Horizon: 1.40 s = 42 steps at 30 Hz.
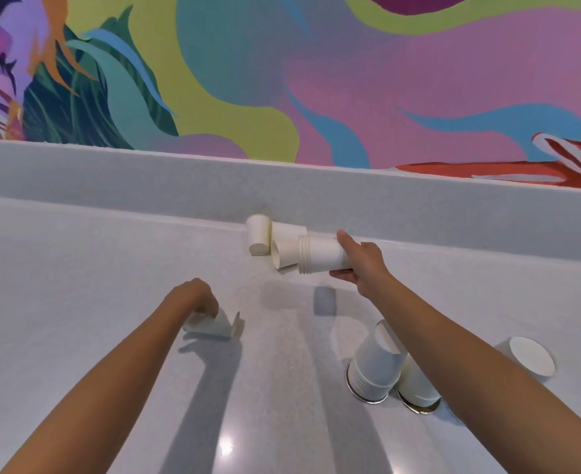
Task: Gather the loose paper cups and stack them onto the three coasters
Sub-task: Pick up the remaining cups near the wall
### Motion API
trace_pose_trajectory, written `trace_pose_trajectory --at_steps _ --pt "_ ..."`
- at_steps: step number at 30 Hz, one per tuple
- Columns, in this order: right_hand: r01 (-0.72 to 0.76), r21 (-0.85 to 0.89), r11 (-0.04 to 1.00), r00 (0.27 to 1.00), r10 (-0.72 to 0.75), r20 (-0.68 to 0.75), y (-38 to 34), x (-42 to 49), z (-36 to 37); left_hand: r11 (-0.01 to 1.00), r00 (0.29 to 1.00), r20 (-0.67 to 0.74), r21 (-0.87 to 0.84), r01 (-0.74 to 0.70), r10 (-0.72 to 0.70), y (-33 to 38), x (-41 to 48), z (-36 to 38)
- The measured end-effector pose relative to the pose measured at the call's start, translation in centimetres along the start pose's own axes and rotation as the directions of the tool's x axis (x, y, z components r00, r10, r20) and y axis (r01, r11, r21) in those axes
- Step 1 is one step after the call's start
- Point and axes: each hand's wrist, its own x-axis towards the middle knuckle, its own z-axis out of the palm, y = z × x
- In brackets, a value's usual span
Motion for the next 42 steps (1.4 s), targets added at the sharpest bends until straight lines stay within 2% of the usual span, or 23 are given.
trace_pose_trajectory --at_steps 4,9,11,15,20,24,27,31,34,37,40,42 --pt "0.013 -0.027 1.0 1.0 -0.013 0.008 0.1 -0.1 0.4 0.986 0.994 0.096 -0.155 0.064 -0.05 0.0 0.4 0.7" --pt "0.021 -0.053 0.998 1.0 -0.021 0.004 0.1 -0.2 0.4 0.943 0.995 0.097 -0.327 0.06 -0.029 0.8 0.4 0.7" --pt "0.031 -0.058 0.998 1.0 -0.031 0.0 0.3 -0.1 0.2 0.892 0.995 0.099 -0.449 0.05 -0.006 1.4 0.7 0.5" --pt "0.05 -0.039 0.998 0.998 -0.052 -0.042 0.4 0.5 -0.7 0.64 1.0 0.006 -0.768 0.011 -0.01 3.6 0.5 -1.2" --pt "0.064 -0.046 0.997 0.995 -0.067 -0.068 0.0 0.7 -1.3 0.246 0.996 -0.055 -0.967 -0.071 0.073 7.6 -1.7 -2.8" --pt "0.113 -0.104 0.988 0.991 -0.121 -0.066 -0.8 -0.3 -1.2 0.131 0.979 -0.065 -0.987 -0.091 0.195 11.6 -4.0 -2.7" --pt "0.173 -0.165 0.971 0.976 -0.191 -0.103 -2.3 -1.7 -1.6 0.125 0.967 -0.104 -0.983 -0.136 0.231 14.4 -5.7 -2.8" --pt "0.285 -0.105 0.953 0.925 -0.302 -0.232 -4.0 -3.5 -4.0 0.168 0.935 -0.196 -0.953 -0.252 0.295 17.3 -8.6 -3.0" --pt "0.348 -0.134 0.928 0.868 -0.374 -0.327 -4.4 -4.9 -6.1 0.245 0.882 -0.257 -0.896 -0.371 0.396 18.5 -10.7 -2.5" --pt "0.37 -0.243 0.897 0.827 -0.437 -0.354 -4.6 -6.2 -8.2 0.32 0.848 -0.286 -0.834 -0.45 0.446 19.3 -11.9 -2.0" --pt "0.375 -0.349 0.859 0.791 -0.492 -0.362 -4.5 -7.6 -10.5 0.463 0.796 -0.339 -0.672 -0.577 0.501 20.0 -12.7 -1.3" --pt "0.375 -0.434 0.819 0.774 -0.535 -0.34 -4.5 -8.6 -11.8 0.52 0.752 -0.339 -0.561 -0.644 0.566 20.6 -13.3 -0.7"
